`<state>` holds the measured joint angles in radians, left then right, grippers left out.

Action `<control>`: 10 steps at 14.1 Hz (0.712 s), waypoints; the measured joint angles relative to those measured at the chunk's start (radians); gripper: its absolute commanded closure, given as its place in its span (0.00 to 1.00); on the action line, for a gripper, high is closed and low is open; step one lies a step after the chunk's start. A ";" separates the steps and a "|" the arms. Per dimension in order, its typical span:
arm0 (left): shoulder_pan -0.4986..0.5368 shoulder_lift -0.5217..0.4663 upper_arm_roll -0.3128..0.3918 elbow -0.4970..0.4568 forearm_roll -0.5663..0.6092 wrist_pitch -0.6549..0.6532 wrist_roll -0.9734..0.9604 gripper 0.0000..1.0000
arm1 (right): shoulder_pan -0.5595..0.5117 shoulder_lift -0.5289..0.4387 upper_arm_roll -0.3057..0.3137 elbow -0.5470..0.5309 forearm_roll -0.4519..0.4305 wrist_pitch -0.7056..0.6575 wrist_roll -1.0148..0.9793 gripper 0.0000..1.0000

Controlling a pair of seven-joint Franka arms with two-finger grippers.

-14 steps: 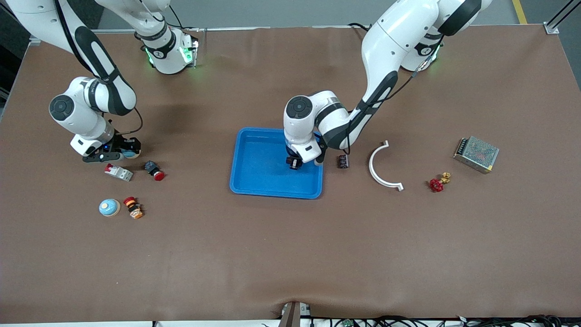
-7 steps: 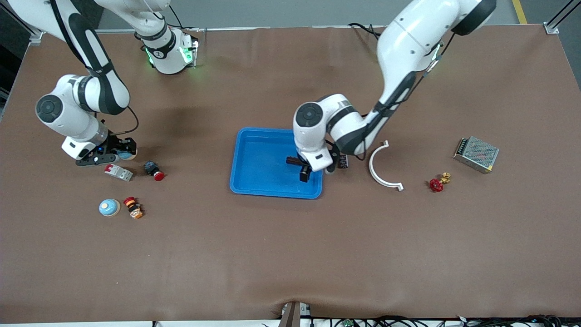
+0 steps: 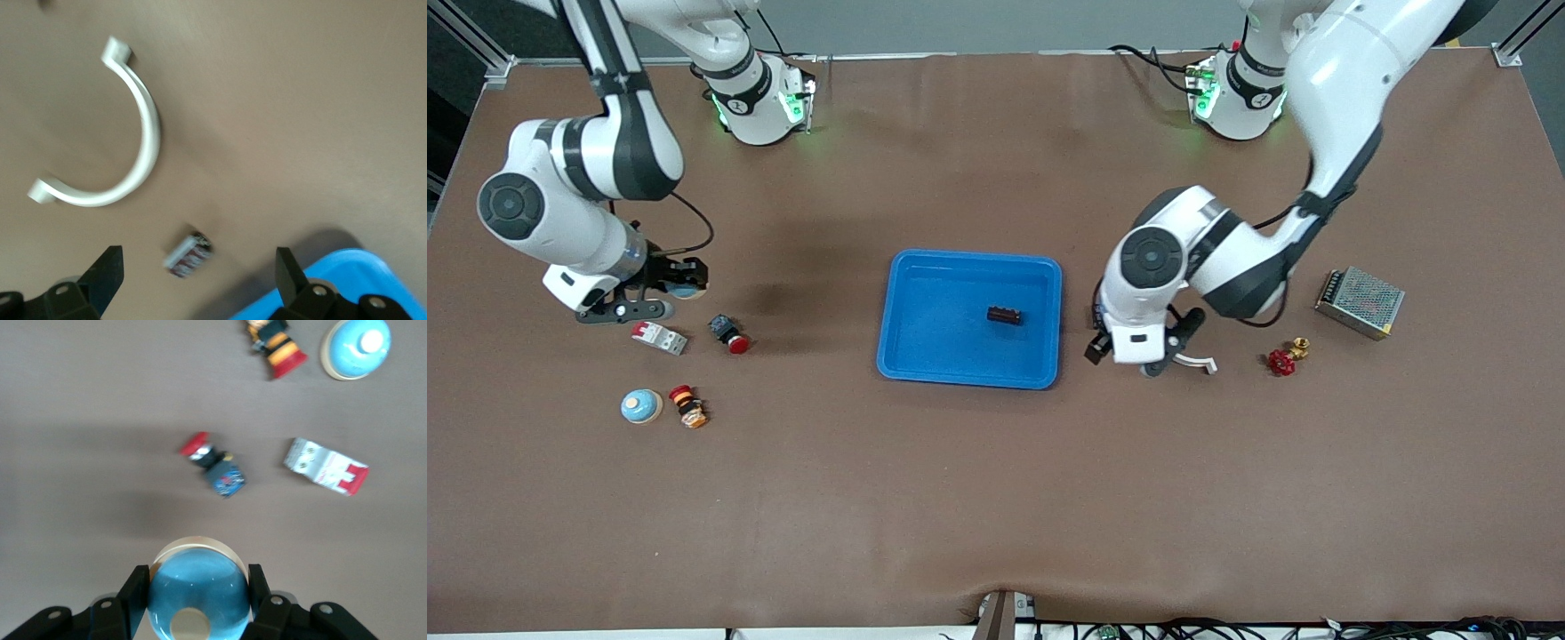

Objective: Place electrolytic capacitor and blue bell in tray
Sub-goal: 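Carry the bell to the tray while the left gripper grasps another capacitor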

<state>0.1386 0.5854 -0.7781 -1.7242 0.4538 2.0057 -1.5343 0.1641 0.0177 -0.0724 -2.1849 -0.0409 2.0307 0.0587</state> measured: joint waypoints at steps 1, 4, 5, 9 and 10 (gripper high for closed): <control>0.070 -0.021 -0.046 -0.025 -0.002 -0.007 0.052 0.00 | 0.054 -0.001 0.001 0.032 0.006 -0.029 0.075 0.76; 0.204 -0.035 -0.113 -0.059 -0.003 0.002 0.270 0.00 | 0.232 0.002 0.004 0.053 0.062 -0.017 0.316 0.76; 0.211 -0.029 -0.112 -0.063 -0.003 0.017 0.366 0.00 | 0.290 0.007 0.005 0.053 0.079 0.012 0.395 0.76; 0.190 0.006 -0.114 -0.085 0.007 0.098 0.492 0.00 | 0.479 0.102 0.006 0.048 0.089 0.220 0.663 0.76; 0.176 0.017 -0.114 -0.095 0.034 0.104 0.494 0.00 | 0.511 0.144 0.006 0.048 0.089 0.281 0.705 0.76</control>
<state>0.3149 0.6025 -0.8924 -1.8187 0.4882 2.1098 -1.0408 0.6750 0.1616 -0.0667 -2.1372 0.0478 2.3120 0.7635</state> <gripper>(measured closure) 0.000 0.352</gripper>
